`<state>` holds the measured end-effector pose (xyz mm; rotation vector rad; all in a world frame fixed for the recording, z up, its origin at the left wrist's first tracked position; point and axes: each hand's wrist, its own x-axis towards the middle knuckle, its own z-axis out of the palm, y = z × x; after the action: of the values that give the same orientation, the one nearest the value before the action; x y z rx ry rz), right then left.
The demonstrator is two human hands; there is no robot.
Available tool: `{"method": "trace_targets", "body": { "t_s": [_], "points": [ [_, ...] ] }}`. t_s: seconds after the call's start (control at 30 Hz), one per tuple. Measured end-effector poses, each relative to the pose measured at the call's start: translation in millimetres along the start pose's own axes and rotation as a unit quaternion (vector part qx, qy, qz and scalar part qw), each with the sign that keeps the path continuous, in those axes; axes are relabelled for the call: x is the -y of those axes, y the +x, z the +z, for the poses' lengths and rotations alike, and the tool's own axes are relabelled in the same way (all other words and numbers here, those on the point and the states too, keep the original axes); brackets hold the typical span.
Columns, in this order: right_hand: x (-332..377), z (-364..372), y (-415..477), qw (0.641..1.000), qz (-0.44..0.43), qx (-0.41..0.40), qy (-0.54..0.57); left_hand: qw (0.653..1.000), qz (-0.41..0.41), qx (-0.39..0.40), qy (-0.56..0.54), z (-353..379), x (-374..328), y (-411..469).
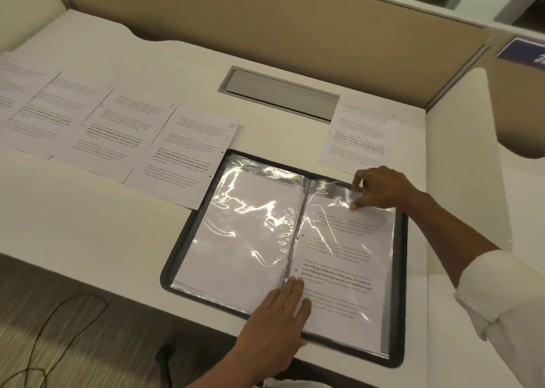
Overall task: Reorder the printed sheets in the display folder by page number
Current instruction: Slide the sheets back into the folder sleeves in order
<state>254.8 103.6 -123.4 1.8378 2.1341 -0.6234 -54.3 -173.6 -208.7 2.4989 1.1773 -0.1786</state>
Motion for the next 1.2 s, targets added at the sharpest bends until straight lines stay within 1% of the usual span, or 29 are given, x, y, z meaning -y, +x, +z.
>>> {"method": "trace_targets", "body": {
  "t_s": [0.07, 0.1, 0.17, 0.2, 0.27, 0.33, 0.47, 0.53, 0.57, 0.67, 0.77, 0.83, 0.87, 0.9, 0.93, 0.97, 1.0, 1.03, 1.07, 1.1, 1.13, 1.17, 1.2],
  "points": [
    [-12, -4, -15, 1.0, 0.007, -0.013, -0.015, 1.0, 0.012, 0.015, -0.009, -4, 2, 3],
    [-18, -2, -23, 0.999, 0.008, -0.033, 0.002, 0.999, 0.02, 0.023, -0.024, -8, 2, 4],
    [-29, 10, -38, 0.99, 0.012, -0.09, 0.105, 0.998, 0.019, 0.019, -0.062, -18, 3, 6],
    [-32, 18, -47, 0.978, 0.018, -0.116, 0.173, 0.997, 0.011, 0.014, -0.081, -26, 3, 6],
    [-33, 33, -63, 0.944, 0.058, -0.167, 0.278, 0.994, -0.003, -0.016, -0.111, -39, 3, 7],
    [-27, 51, -79, 0.905, 0.096, -0.207, 0.359, 0.992, -0.005, 0.002, -0.129, -53, 4, 11],
    [-9, 93, -107, 0.825, 0.161, -0.236, 0.488, 0.989, -0.011, -0.002, -0.151, -68, 7, 21],
    [6, 113, -125, 0.798, 0.184, -0.229, 0.527, 0.986, -0.014, -0.008, -0.165, -73, 11, 27],
    [14, 120, -135, 0.791, 0.189, -0.224, 0.537, 0.984, -0.018, -0.01, -0.174, -75, 12, 30],
    [37, 131, -166, 0.781, 0.19, -0.187, 0.565, 0.974, -0.062, -0.017, -0.219, -78, 12, 38],
    [58, 137, -199, 0.776, 0.146, -0.144, 0.596, 0.952, -0.135, -0.036, -0.274, -83, 6, 45],
    [71, 131, -217, 0.782, 0.098, -0.109, 0.606, 0.922, -0.187, -0.059, -0.332, -91, -2, 48],
    [75, 130, -224, 0.785, 0.075, -0.075, 0.61, 0.903, -0.215, -0.069, -0.366, -98, -6, 50],
    [82, 125, -226, 0.792, 0.043, -0.033, 0.608, 0.884, -0.24, -0.076, -0.395, -105, -10, 51],
    [91, 122, -226, 0.809, 0.014, -0.008, 0.588, 0.867, -0.258, -0.078, -0.419, -113, -14, 51],
    [96, 119, -222, 0.828, -0.02, -0.001, 0.561, 0.854, -0.27, -0.081, -0.438, -122, -18, 51],
    [97, 128, -221, 0.841, -0.074, -0.015, 0.536, 0.846, -0.276, -0.084, -0.448, -131, -22, 50],
    [103, 135, -218, 0.836, -0.072, -0.036, 0.544, 0.842, -0.287, -0.088, -0.447, -139, -24, 49],
    [111, 142, -208, 0.805, -0.06, -0.039, 0.588, 0.84, -0.303, -0.093, -0.44, -146, -24, 46],
    [117, 145, -200, 0.79, -0.05, -0.026, 0.611, 0.842, -0.319, -0.103, -0.423, -150, -22, 44],
    [121, 147, -192, 0.766, -0.049, -0.013, 0.64, 0.848, -0.336, -0.116, -0.393, -151, -17, 41],
    [123, 153, -189, 0.755, -0.061, 0.002, 0.653, 0.857, -0.357, -0.124, -0.35, -151, -9, 38],
    [125, 155, -186, 0.817, -0.102, 0.007, 0.568, 0.862, -0.378, -0.127, -0.313, -152, -1, 34]
  ]
}}
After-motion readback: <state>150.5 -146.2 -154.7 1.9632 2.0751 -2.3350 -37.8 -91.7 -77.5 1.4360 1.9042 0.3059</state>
